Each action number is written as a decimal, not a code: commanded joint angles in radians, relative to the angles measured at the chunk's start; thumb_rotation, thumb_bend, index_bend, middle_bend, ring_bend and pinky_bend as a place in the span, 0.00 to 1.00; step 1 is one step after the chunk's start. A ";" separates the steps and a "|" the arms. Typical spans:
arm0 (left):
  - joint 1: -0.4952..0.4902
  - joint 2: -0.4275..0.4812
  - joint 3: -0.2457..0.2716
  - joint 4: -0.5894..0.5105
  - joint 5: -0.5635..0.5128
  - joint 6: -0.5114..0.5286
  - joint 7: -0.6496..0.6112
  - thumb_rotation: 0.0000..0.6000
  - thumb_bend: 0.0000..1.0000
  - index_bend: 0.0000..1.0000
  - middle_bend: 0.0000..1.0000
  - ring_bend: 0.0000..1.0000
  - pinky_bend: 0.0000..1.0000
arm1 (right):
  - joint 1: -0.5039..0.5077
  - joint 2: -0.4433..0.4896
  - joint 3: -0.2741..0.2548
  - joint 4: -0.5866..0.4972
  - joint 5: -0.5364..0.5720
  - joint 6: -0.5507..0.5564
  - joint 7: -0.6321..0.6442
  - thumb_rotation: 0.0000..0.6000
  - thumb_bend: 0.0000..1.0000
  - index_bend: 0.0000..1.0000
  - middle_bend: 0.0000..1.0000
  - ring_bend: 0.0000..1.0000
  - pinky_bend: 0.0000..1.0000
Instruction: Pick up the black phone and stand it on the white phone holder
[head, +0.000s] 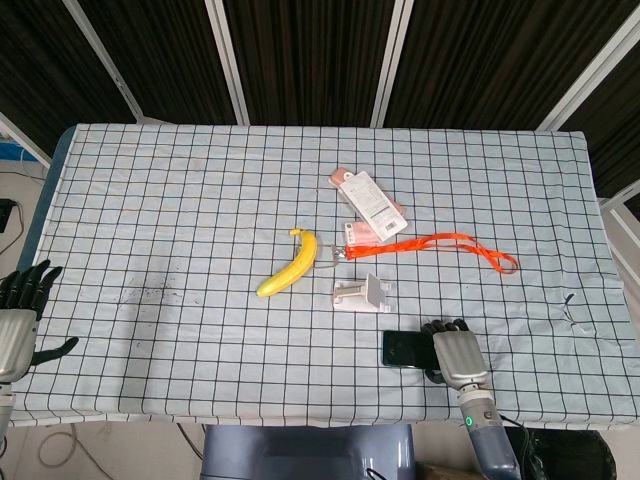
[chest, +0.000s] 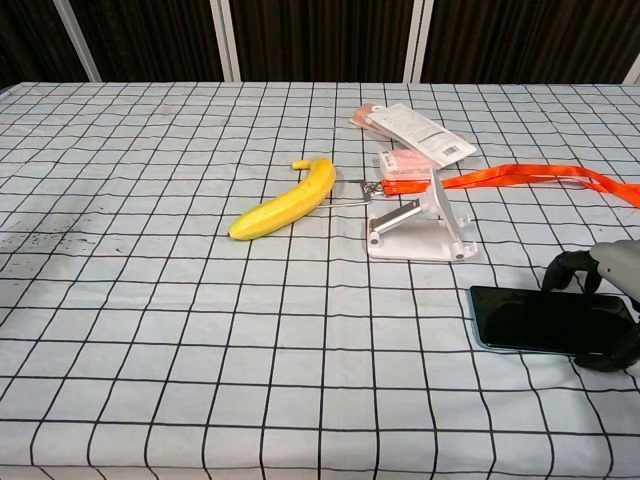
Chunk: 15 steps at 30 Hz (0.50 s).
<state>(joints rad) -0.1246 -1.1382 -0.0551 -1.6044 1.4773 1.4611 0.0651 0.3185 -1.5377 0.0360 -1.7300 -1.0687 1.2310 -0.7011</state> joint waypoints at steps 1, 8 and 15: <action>0.000 0.000 0.000 -0.001 0.000 -0.001 0.000 1.00 0.00 0.00 0.00 0.00 0.00 | 0.003 0.002 -0.003 -0.002 0.009 -0.002 -0.011 1.00 0.38 0.39 0.38 0.35 0.22; 0.000 0.002 0.000 -0.003 -0.003 -0.003 -0.002 1.00 0.00 0.00 0.00 0.00 0.00 | 0.012 0.007 -0.011 -0.014 0.031 -0.005 -0.040 1.00 0.63 0.39 0.39 0.35 0.22; 0.000 0.004 0.001 -0.006 -0.003 -0.004 -0.007 1.00 0.00 0.00 0.00 0.00 0.00 | 0.018 0.016 -0.015 -0.031 0.051 -0.007 -0.050 1.00 0.77 0.42 0.47 0.42 0.22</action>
<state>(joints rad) -0.1247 -1.1339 -0.0544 -1.6102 1.4739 1.4572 0.0585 0.3363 -1.5221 0.0213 -1.7610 -1.0182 1.2237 -0.7516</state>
